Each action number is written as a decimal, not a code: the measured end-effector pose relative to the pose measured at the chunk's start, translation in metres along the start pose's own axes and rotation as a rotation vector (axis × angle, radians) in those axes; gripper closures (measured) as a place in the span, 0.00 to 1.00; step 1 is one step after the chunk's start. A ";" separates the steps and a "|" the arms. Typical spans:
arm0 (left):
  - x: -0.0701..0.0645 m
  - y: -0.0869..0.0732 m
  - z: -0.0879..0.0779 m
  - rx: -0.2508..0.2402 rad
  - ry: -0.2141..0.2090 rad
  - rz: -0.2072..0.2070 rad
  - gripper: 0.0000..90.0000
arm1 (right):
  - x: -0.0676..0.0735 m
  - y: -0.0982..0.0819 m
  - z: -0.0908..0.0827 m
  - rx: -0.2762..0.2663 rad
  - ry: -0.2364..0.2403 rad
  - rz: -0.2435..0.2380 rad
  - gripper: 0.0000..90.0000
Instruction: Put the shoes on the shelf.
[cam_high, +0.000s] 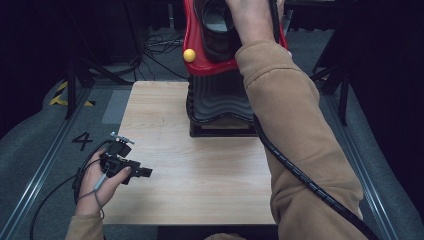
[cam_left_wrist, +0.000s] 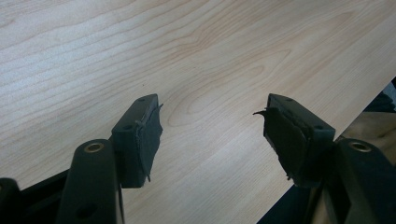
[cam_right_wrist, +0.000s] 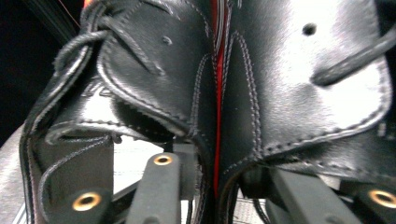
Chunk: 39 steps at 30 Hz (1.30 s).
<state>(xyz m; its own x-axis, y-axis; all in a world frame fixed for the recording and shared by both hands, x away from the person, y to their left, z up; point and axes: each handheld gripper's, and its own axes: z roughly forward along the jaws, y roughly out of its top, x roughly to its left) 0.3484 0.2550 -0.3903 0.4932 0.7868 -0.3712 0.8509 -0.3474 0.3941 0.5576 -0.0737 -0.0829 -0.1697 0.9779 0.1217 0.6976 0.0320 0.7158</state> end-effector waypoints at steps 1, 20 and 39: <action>0.000 0.000 0.000 0.004 -0.003 0.000 0.41 | -0.002 0.000 -0.001 0.011 0.003 0.010 0.79; -0.012 0.014 0.010 0.032 0.010 0.035 0.40 | -0.030 -0.014 -0.043 0.006 0.112 -0.076 0.53; -0.022 0.016 0.010 0.021 0.020 0.081 0.42 | -0.127 -0.069 -0.136 0.034 0.187 -0.267 0.46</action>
<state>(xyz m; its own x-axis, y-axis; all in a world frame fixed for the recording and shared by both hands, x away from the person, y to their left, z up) 0.3531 0.2268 -0.3845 0.5568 0.7657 -0.3220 0.8122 -0.4207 0.4042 0.4363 -0.2284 -0.0547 -0.4721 0.8795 0.0593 0.6340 0.2920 0.7161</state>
